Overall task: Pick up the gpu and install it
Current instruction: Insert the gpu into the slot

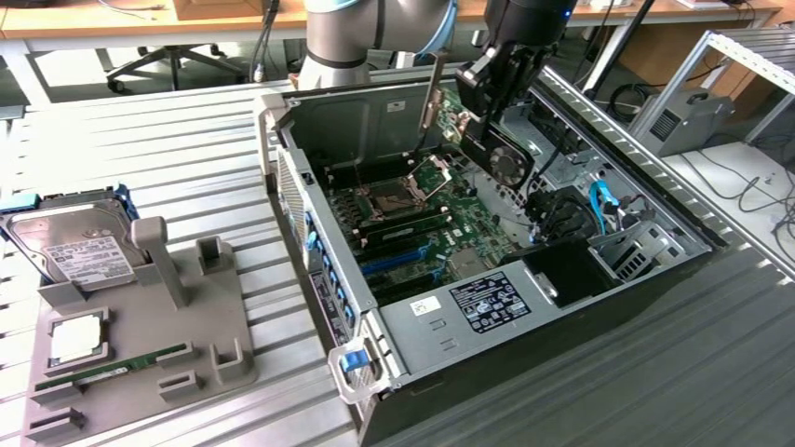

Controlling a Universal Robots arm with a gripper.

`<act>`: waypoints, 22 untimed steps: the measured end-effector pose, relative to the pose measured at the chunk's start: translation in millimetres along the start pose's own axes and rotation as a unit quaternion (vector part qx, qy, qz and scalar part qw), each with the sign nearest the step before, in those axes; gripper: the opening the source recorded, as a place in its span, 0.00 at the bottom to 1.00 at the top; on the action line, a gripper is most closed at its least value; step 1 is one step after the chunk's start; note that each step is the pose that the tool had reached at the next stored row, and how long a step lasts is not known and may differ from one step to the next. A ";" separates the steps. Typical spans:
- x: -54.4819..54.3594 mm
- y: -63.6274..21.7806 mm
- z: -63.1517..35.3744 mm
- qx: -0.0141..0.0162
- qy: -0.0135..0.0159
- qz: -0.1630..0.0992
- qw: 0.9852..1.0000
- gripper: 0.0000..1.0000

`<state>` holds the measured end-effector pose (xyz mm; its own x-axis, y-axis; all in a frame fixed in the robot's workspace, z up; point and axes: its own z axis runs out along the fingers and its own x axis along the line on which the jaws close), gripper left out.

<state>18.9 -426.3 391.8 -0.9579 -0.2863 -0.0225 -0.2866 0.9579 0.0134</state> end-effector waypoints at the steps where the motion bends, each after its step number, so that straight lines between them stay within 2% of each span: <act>1: 0.0 0.0 0.0 0.000 0.000 -0.001 1.000 0.26; 22: 0.0 0.0 0.0 0.000 0.000 -0.019 1.000 0.26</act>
<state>18.9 -426.3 391.8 -0.9466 -0.3217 -0.0225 -0.3220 0.9466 0.0134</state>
